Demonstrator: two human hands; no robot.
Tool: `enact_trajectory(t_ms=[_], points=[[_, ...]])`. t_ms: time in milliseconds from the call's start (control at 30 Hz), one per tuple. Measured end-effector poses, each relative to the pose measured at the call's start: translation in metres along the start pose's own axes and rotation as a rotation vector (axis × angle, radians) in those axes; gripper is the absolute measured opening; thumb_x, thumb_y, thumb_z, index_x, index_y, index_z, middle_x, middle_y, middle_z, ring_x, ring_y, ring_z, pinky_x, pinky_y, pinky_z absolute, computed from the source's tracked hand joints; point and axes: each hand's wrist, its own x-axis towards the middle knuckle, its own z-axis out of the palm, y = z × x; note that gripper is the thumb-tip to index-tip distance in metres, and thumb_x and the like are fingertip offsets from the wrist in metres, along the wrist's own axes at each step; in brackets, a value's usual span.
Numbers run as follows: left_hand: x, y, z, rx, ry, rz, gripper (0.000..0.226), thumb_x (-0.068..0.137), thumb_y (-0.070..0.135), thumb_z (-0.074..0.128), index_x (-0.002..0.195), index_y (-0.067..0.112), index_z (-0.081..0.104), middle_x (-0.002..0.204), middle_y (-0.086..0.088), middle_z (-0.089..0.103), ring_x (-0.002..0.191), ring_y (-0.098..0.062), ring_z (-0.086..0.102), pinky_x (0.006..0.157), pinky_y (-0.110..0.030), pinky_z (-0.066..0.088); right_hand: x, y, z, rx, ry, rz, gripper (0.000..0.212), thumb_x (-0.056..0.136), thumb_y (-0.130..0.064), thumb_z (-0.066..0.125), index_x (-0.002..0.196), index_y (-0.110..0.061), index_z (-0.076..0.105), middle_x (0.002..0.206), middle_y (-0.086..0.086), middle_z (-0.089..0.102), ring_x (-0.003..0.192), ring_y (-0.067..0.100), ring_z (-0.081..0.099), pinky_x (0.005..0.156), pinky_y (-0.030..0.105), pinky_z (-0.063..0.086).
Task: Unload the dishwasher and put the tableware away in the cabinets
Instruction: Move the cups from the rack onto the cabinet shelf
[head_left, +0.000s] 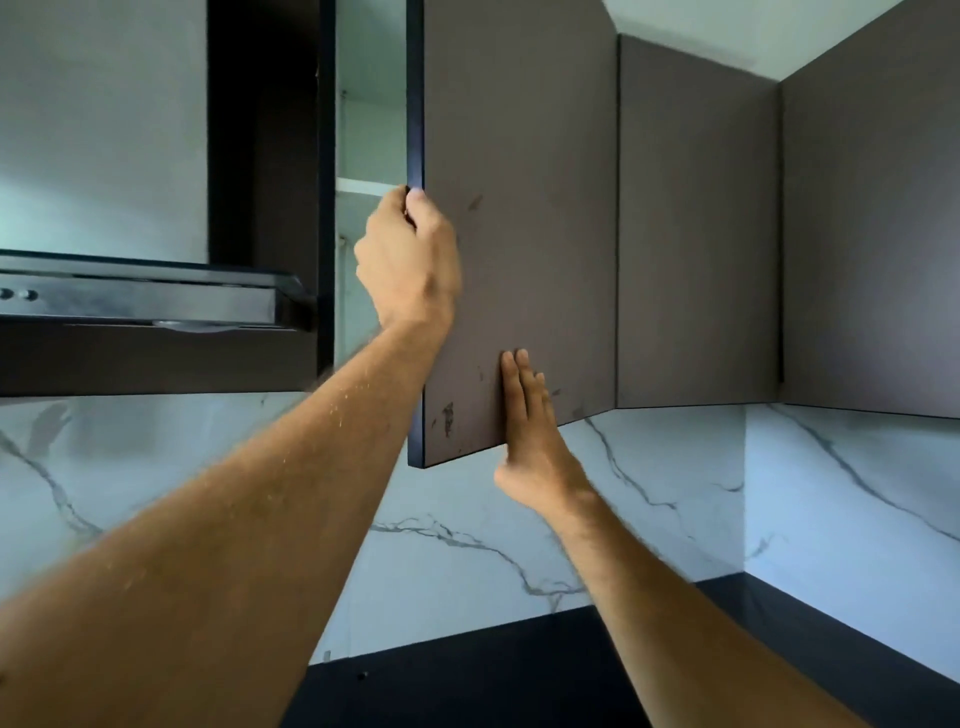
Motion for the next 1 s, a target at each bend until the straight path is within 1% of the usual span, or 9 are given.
enact_trajectory(t_ms=[67, 133, 233, 300, 467, 633, 767, 867, 1000], points=[[-0.012, 0.017, 0.002, -0.085, 0.038, -0.104, 0.039, 0.094, 0.028, 0.037, 0.055, 0.022, 0.036, 0.054, 0.009, 0.043, 0.057, -0.017, 0.041, 0.078, -0.044, 0.050, -0.010, 0.006, -0.037, 0.140, 0.002, 0.059, 0.099, 0.066, 0.015, 0.043, 0.155, -0.024, 0.026, 0.161, -0.004, 0.025, 0.148, 0.012, 0.022, 0.115, 0.012, 0.018], [-0.025, 0.035, 0.007, -0.123, 0.050, -0.157, 0.044, 0.094, 0.028, 0.041, 0.052, 0.021, 0.033, 0.050, 0.007, 0.040, 0.056, -0.019, 0.040, 0.075, -0.041, 0.050, -0.015, 0.004, -0.077, 0.201, 0.090, 0.141, 0.076, 0.072, 0.013, 0.043, 0.137, -0.023, 0.055, 0.139, -0.005, 0.057, 0.128, 0.009, 0.052, 0.101, 0.005, 0.031], [-0.049, 0.066, 0.022, -0.100, 0.014, -0.161, 0.041, 0.093, 0.037, 0.046, 0.056, 0.017, 0.049, 0.059, -0.003, 0.057, 0.068, -0.028, 0.056, 0.077, -0.036, 0.051, -0.014, -0.012, -0.129, 0.352, 0.161, 0.237, 0.032, 0.092, -0.015, 0.052, 0.118, -0.021, 0.070, 0.112, -0.006, 0.072, 0.100, 0.003, 0.064, 0.088, 0.021, 0.050], [-0.069, 0.085, 0.032, -0.062, -0.036, -0.091, 0.035, 0.092, 0.044, 0.047, 0.075, 0.021, 0.067, 0.075, 0.000, 0.070, 0.081, -0.027, 0.064, 0.080, -0.032, 0.050, -0.010, -0.028, -0.165, 0.484, 0.201, 0.243, 0.041, 0.090, -0.048, 0.052, 0.111, -0.019, 0.072, 0.105, -0.002, 0.073, 0.098, 0.013, 0.067, 0.084, 0.040, 0.058], [-0.103, 0.111, 0.056, -0.232, -0.328, 0.021, 0.042, 0.086, 0.058, 0.060, 0.118, 0.033, 0.070, 0.102, 0.015, 0.074, 0.100, -0.003, 0.067, 0.096, -0.028, 0.051, -0.017, -0.044, -0.232, 0.447, 0.341, 0.113, 0.057, 0.086, -0.052, 0.056, 0.129, -0.016, 0.059, 0.121, -0.005, 0.067, 0.113, 0.006, 0.062, 0.093, 0.032, 0.054], [-0.120, 0.116, 0.099, -0.510, -0.655, -0.107, 0.047, 0.076, 0.062, 0.070, 0.107, 0.027, 0.076, 0.095, 0.013, 0.076, 0.096, -0.003, 0.069, 0.092, -0.035, 0.055, -0.033, -0.024, -0.275, -0.030, 0.433, -0.036, 0.071, 0.088, -0.014, 0.062, 0.151, -0.009, 0.031, 0.152, 0.001, 0.037, 0.138, 0.004, 0.036, 0.113, 0.016, 0.028], [-0.140, 0.090, 0.129, -0.270, -0.777, 0.070, 0.049, 0.094, 0.055, 0.048, 0.084, 0.012, 0.069, 0.061, 0.003, 0.056, 0.067, -0.023, 0.055, 0.068, -0.031, 0.049, -0.045, 0.000, -0.291, -0.429, 0.408, 0.094, 0.077, 0.085, 0.001, 0.056, 0.154, -0.017, 0.027, 0.162, 0.006, 0.011, 0.114, 0.021, 0.052, 0.089, 0.021, 0.042], [-0.155, 0.072, 0.151, -0.166, -0.753, 0.097, 0.032, 0.099, 0.039, 0.047, 0.119, 0.027, 0.069, 0.109, 0.004, 0.073, 0.106, -0.019, 0.063, 0.090, -0.029, 0.047, -0.047, 0.031, -0.299, -0.611, 0.415, 0.177, 0.074, 0.083, 0.004, 0.058, 0.149, -0.018, 0.035, 0.163, 0.008, 0.001, 0.111, 0.032, 0.059, 0.081, 0.027, 0.048], [-0.166, 0.070, 0.178, -0.077, -0.773, 0.187, 0.044, 0.099, 0.023, 0.041, 0.141, 0.030, 0.051, 0.140, 0.003, 0.057, 0.128, -0.021, 0.052, 0.103, -0.033, 0.043, -0.053, 0.062, -0.306, -0.815, 0.408, 0.319, 0.069, 0.080, 0.003, 0.062, 0.143, -0.022, 0.046, 0.164, 0.009, -0.005, 0.111, 0.036, 0.044, 0.086, 0.040, 0.048]])
